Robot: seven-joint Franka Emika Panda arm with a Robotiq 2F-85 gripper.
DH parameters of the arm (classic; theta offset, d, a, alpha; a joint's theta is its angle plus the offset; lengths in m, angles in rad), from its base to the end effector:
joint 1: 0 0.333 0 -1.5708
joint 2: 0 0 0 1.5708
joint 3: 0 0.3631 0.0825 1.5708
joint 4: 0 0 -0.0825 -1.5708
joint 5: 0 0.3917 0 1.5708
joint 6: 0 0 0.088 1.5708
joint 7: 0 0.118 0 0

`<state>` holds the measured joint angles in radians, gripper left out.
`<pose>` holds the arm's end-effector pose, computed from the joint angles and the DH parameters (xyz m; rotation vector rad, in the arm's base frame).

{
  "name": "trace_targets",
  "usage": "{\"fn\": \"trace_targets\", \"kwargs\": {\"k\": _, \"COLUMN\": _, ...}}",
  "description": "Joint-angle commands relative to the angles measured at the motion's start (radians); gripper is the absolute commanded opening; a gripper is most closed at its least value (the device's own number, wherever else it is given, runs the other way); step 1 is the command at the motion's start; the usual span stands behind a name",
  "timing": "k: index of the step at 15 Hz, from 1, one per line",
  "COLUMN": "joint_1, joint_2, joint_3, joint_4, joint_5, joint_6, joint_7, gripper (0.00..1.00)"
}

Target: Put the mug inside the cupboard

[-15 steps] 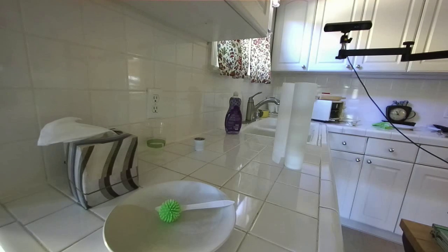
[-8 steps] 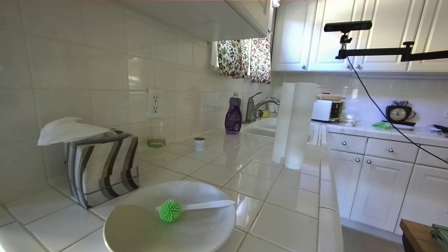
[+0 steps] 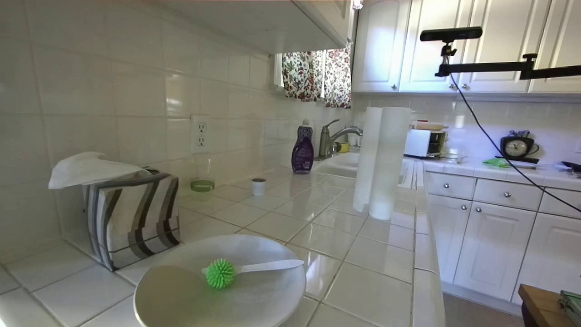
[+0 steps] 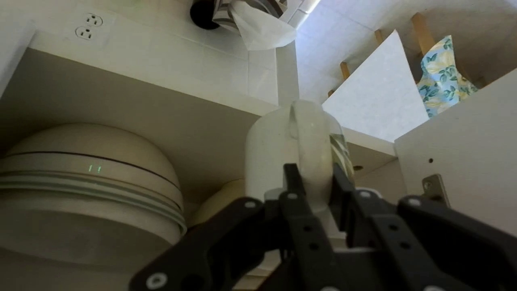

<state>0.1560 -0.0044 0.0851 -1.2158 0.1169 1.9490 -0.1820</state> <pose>0.5444 0.1433 0.8838 -2.7415 -0.5873 -1.0779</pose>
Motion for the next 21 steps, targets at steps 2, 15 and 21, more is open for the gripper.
{"fn": "trace_targets", "kwargs": {"k": 2, "joint_1": -0.009, "joint_2": 0.159, "joint_3": 0.016, "joint_4": 0.255, "joint_5": -0.051, "joint_6": -0.086, "joint_7": 0.054, "gripper": 0.05}}
{"fn": "trace_targets", "kwargs": {"k": 15, "joint_1": 0.018, "joint_2": 0.381, "joint_3": -0.008, "joint_4": 0.534, "joint_5": -0.073, "joint_6": -0.154, "joint_7": 0.087, "gripper": 0.05}}
{"fn": "trace_targets", "kwargs": {"k": 21, "joint_1": 0.019, "joint_2": 0.420, "joint_3": -0.013, "joint_4": 0.590, "joint_5": -0.074, "joint_6": -0.177, "joint_7": 0.093, "gripper": 0.05}}
